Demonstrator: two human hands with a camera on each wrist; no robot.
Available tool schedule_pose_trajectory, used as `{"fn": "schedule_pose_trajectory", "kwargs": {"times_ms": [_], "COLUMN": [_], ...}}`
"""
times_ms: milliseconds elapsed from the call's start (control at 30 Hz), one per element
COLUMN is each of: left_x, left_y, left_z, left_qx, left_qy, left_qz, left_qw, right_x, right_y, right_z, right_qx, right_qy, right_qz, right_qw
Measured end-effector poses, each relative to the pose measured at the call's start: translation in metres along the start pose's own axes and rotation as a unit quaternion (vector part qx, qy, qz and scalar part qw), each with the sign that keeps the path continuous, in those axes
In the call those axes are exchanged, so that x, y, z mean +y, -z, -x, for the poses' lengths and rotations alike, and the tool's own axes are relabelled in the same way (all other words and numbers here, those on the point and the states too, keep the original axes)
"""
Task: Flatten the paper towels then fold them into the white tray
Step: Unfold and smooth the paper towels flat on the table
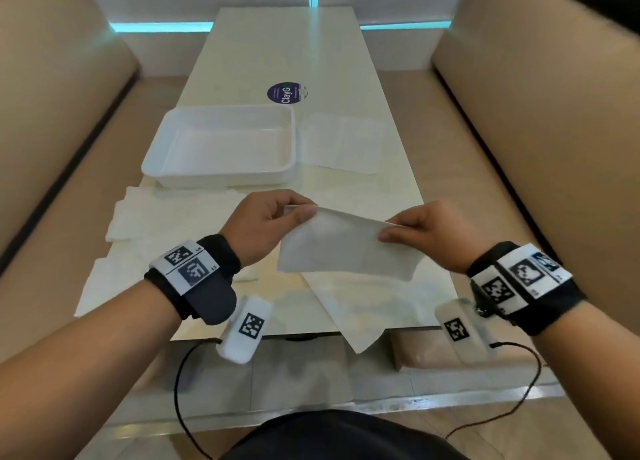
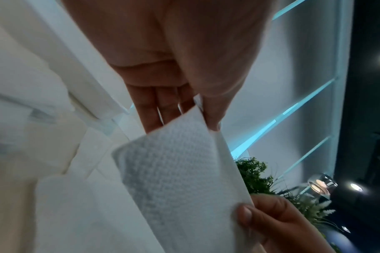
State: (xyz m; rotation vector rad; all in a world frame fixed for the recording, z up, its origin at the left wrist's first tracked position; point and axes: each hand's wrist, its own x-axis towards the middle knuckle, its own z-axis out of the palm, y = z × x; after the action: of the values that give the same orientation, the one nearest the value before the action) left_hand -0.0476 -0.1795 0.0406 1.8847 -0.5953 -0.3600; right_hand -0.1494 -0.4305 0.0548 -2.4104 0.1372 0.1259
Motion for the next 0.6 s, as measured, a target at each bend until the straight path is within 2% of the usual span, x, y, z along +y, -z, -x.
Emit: {"fn": "schedule_pose_trajectory", "kwargs": {"times_ms": [200, 367, 500, 600], "left_x": [-0.028, -0.061, -0.07, -0.069], "left_y": [-0.007, -0.022, -0.031, -0.033], "left_z": [0.003, -0.001, -0.006, -0.006], "left_qx": [-0.008, -0.035, -0.027, -0.02], "left_qy": [0.104, 0.183, 0.181, 0.171], "left_qz": [0.02, -0.088, -0.204, -0.261], "left_qw": [0.994, 0.979, 0.962, 0.95], "right_x": [0.027, 0.047, 0.046, 0.045], "right_y": [-0.005, -0.03, -0.039, -0.046], "right_z": [-0.008, -0.027, -0.037, -0.04], "right_qx": [-0.059, -0.119, -0.111, -0.066], "right_qy": [-0.061, -0.139, -0.162, -0.155], "right_qz": [-0.006, 0.051, 0.144, 0.218], "right_qw": [0.996, 0.982, 0.97, 0.961]}}
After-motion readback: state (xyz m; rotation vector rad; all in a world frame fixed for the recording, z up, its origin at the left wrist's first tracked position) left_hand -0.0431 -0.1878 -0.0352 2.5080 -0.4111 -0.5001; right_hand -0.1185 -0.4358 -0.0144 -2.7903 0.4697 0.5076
